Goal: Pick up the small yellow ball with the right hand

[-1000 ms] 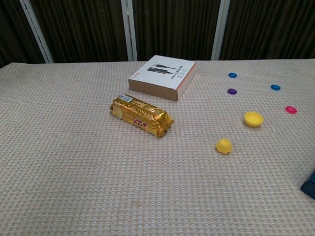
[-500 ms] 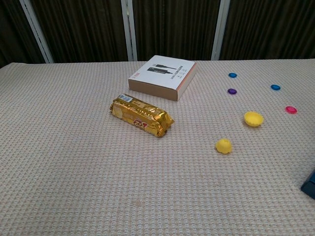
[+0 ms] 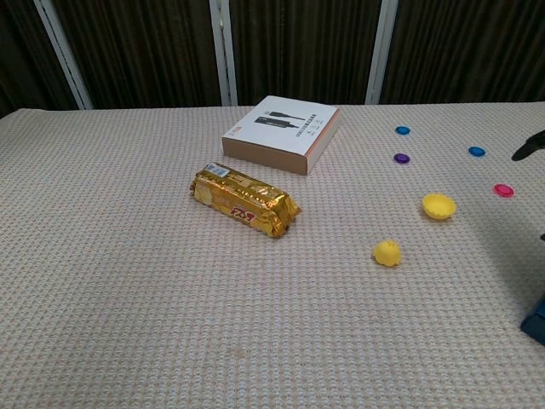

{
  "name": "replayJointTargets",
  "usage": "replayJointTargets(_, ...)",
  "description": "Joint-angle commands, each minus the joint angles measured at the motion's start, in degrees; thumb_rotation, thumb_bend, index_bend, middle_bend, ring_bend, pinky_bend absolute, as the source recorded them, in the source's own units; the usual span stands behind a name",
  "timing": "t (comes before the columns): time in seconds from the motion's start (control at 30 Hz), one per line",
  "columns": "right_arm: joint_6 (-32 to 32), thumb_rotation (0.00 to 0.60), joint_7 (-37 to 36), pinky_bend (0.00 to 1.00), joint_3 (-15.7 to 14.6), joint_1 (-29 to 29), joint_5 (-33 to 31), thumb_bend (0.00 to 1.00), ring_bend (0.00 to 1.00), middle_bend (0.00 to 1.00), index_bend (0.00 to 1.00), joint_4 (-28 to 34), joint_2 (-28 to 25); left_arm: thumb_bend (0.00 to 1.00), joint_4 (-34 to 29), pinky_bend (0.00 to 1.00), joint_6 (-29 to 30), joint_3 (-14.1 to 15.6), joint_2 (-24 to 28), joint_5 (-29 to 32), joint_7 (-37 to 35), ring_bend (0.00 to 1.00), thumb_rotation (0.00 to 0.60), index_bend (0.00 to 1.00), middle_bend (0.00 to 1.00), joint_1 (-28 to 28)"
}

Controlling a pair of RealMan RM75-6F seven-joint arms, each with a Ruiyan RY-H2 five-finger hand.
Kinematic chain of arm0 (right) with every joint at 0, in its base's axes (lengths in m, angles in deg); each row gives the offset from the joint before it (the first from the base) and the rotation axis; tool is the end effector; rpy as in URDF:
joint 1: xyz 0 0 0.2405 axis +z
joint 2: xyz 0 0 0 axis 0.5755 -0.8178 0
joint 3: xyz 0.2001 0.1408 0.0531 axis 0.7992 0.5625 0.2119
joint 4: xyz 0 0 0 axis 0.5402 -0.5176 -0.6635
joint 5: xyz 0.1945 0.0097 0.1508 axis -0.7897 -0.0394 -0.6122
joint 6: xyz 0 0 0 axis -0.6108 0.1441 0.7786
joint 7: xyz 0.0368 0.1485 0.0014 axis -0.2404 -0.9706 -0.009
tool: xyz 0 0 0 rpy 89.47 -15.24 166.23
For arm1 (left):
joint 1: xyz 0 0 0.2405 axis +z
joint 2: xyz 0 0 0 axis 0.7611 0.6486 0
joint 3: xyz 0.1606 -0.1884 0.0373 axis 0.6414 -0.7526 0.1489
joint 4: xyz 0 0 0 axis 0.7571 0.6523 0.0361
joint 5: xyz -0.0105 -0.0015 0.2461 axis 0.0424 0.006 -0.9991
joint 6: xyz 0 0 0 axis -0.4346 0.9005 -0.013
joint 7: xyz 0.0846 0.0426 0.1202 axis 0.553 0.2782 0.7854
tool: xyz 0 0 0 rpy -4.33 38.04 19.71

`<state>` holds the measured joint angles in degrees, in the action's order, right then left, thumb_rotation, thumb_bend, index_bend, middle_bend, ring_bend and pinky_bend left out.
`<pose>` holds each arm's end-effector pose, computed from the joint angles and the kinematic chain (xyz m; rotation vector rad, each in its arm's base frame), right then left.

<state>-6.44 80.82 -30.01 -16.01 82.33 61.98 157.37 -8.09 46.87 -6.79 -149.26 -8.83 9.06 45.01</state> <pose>-0.2339 -0.2806 0.0214 1.4030 -1.1180 0.7892 -0.3193 0.1982 0.1174 -1.3218 -0.8385 -0.8943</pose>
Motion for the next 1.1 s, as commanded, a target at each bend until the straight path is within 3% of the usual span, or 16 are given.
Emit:
replayJointTargets(0.03, -0.7, 0.600, 1.8, 0.00, 1.1, 1.9, -1.8, 0.09, 0.02, 0.03, 0.20, -1.6, 2.5, 0.02, 0.1, 0.09, -0.1, -0.1, 0.0, -0.1, 0.0, 0.00, 0.600, 0.00, 0.00, -0.2)
replayJointTargets(0.33, 0.8, 0.600, 2.8, 0.00, 2.3, 4.5, -6.3, 0.12, 0.00, 0.00, 0.26, -3.3, 9.4, 0.02, 0.0, 0.09, -0.1, -0.1, 0.0, -0.3, -0.3, 0.00, 0.600, 0.00, 0.00, -0.4)
replayJointTargets(0.5, 1.3, 0.600, 3.8, 0.00, 1.3, 5.2, -6.8, 0.13, 0.00, 0.00, 0.30, -5.0, 12.4, 0.02, 0.1, 0.09, -0.2, -0.1, -0.1, -0.3, -0.4, 0.00, 0.600, 0.00, 0.00, -0.4)
replayJointTargets(1.1, -0.3, 0.600, 5.9, 0.00, 2.6, 10.1, -10.4, 0.13, 0.00, 0.00, 0.31, -11.5, 21.1, 0.02, -0.4, 0.09, -0.4, -0.1, 0.0, -0.7, -0.5, 0.00, 0.600, 0.00, 0.00, -0.9)
